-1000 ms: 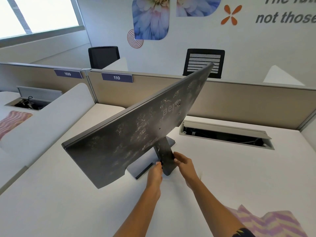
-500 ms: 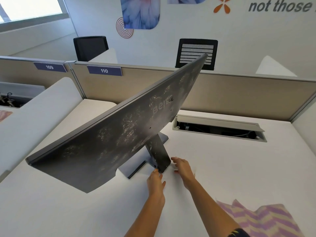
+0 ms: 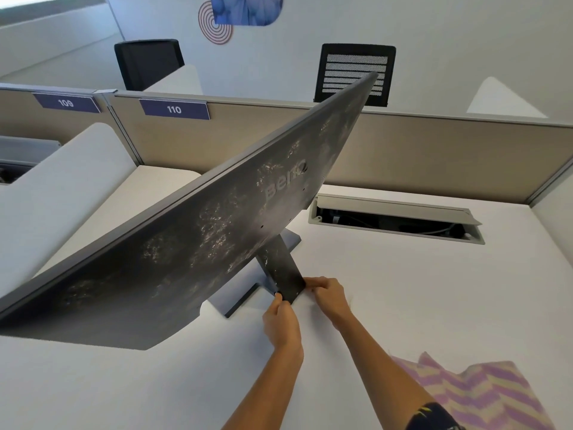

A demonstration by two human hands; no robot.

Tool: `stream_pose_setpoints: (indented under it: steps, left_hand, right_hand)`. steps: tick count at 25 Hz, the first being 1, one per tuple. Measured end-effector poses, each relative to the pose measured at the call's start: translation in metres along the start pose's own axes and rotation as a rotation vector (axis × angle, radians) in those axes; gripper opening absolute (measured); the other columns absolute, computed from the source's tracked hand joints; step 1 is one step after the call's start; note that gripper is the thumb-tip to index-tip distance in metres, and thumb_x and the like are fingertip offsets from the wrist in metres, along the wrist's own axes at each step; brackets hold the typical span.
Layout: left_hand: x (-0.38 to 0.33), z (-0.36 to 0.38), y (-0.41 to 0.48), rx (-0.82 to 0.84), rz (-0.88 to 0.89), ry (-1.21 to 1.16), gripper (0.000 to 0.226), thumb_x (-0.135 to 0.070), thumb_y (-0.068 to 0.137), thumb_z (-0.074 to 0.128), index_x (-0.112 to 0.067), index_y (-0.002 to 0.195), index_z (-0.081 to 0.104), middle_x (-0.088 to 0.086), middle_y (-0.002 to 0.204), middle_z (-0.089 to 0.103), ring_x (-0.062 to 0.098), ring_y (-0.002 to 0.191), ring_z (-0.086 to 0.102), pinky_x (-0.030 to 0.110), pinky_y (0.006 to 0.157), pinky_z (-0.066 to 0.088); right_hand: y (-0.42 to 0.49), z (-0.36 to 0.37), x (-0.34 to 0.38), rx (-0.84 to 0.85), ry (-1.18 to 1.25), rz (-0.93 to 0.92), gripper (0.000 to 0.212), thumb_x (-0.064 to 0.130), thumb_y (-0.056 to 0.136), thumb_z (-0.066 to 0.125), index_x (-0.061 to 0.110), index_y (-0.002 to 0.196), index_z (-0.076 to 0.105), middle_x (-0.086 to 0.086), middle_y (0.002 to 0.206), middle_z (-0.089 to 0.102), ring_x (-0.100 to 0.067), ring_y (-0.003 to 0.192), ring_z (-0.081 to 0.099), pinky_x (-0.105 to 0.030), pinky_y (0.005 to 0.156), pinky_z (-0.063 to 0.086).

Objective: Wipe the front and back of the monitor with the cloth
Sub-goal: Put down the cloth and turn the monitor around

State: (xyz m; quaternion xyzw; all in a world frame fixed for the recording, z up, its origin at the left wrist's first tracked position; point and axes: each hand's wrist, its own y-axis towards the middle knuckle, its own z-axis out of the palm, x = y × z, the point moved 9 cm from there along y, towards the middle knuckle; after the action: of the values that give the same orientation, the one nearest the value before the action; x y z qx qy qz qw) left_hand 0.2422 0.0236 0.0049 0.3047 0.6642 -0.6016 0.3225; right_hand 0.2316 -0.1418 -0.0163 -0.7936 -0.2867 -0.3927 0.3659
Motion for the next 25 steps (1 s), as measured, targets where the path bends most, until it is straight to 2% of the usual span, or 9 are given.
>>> stream_pose_setpoints:
  steps: [2, 5, 9, 13, 16, 19, 21, 22, 25]
  left_hand:
    - [-0.002, 0.001, 0.002, 0.013, 0.013, 0.035, 0.026, -0.014, 0.099, 0.047, -0.002, 0.112, 0.067, 0.014, 0.094, 0.068, 0.019, 0.075, 0.058, 0.027, 0.066, 0.045]
    - [-0.005, -0.001, 0.004, 0.024, 0.028, 0.081, 0.024, -0.014, 0.099, 0.048, -0.004, 0.106, 0.068, 0.013, 0.093, 0.067, 0.020, 0.079, 0.059, 0.028, 0.070, 0.047]
    - [-0.012, -0.006, 0.005, 0.044, 0.037, 0.135, 0.014, -0.011, 0.098, 0.049, -0.007, 0.094, 0.061, 0.006, 0.076, 0.059, 0.016, 0.068, 0.054, 0.023, 0.060, 0.042]
    - [-0.014, -0.013, 0.013, 0.081, 0.072, 0.213, 0.018, -0.015, 0.099, 0.049, -0.005, 0.099, 0.063, 0.018, 0.102, 0.066, 0.032, 0.092, 0.061, 0.037, 0.082, 0.049]
    - [-0.013, -0.022, 0.021, 0.089, 0.095, 0.270, 0.017, -0.020, 0.100, 0.051, -0.007, 0.097, 0.062, 0.020, 0.107, 0.067, 0.027, 0.088, 0.060, 0.033, 0.077, 0.048]
    - [-0.017, -0.031, 0.026, 0.115, 0.103, 0.326, 0.017, -0.025, 0.098, 0.055, -0.011, 0.089, 0.058, 0.012, 0.101, 0.062, 0.020, 0.082, 0.056, 0.029, 0.072, 0.048]
    - [-0.024, -0.034, 0.026, 0.142, 0.144, 0.323, 0.017, -0.029, 0.096, 0.059, -0.012, 0.098, 0.062, 0.007, 0.105, 0.061, 0.024, 0.094, 0.059, 0.034, 0.084, 0.050]
    - [-0.031, -0.035, 0.025, 0.136, 0.196, 0.326, 0.026, -0.031, 0.094, 0.061, -0.010, 0.109, 0.066, 0.008, 0.111, 0.064, 0.027, 0.102, 0.060, 0.037, 0.090, 0.050]
    - [-0.060, -0.039, 0.023, 0.079, 0.362, 0.320, 0.039, -0.032, 0.091, 0.066, -0.011, 0.123, 0.065, 0.007, 0.126, 0.064, 0.028, 0.117, 0.058, 0.043, 0.101, 0.046]
  right_hand:
    - [-0.002, -0.001, 0.003, -0.021, -0.016, -0.016, 0.037, 0.000, 0.098, 0.043, 0.010, 0.124, 0.067, -0.007, 0.130, 0.064, -0.023, 0.120, 0.057, -0.034, 0.109, 0.039]
    - [-0.005, -0.001, 0.005, -0.041, -0.033, -0.024, 0.037, 0.000, 0.097, 0.045, 0.010, 0.125, 0.067, -0.007, 0.129, 0.064, -0.023, 0.119, 0.058, -0.032, 0.108, 0.040]
    - [-0.012, 0.002, 0.005, -0.063, -0.025, -0.022, 0.035, 0.002, 0.097, 0.048, 0.010, 0.126, 0.066, -0.007, 0.127, 0.064, -0.024, 0.118, 0.059, -0.031, 0.105, 0.042]
    - [-0.019, 0.008, 0.002, -0.074, 0.018, -0.021, 0.032, 0.006, 0.097, 0.054, 0.008, 0.127, 0.064, -0.010, 0.129, 0.064, -0.025, 0.116, 0.060, -0.030, 0.104, 0.044]
    - [-0.025, 0.016, -0.005, -0.064, 0.036, 0.001, 0.032, 0.012, 0.096, 0.058, 0.007, 0.128, 0.063, -0.012, 0.129, 0.064, -0.027, 0.116, 0.061, -0.033, 0.105, 0.044]
    - [-0.026, 0.013, 0.000, -0.031, -0.002, -0.001, 0.033, 0.021, 0.095, 0.063, 0.009, 0.125, 0.066, -0.008, 0.127, 0.065, -0.025, 0.114, 0.062, -0.032, 0.102, 0.045]
    - [-0.024, 0.008, 0.010, -0.004, -0.032, -0.018, 0.034, 0.030, 0.093, 0.066, 0.013, 0.122, 0.068, -0.004, 0.123, 0.067, -0.022, 0.110, 0.062, -0.028, 0.096, 0.045]
    - [-0.022, 0.005, 0.018, 0.007, -0.015, -0.038, 0.036, 0.034, 0.092, 0.066, 0.016, 0.122, 0.068, -0.004, 0.123, 0.066, -0.021, 0.109, 0.062, -0.027, 0.093, 0.046]
    - [-0.017, 0.003, 0.048, 0.067, 0.084, -0.095, 0.042, 0.039, 0.091, 0.065, 0.021, 0.130, 0.062, -0.005, 0.128, 0.062, -0.024, 0.116, 0.059, -0.035, 0.096, 0.049]
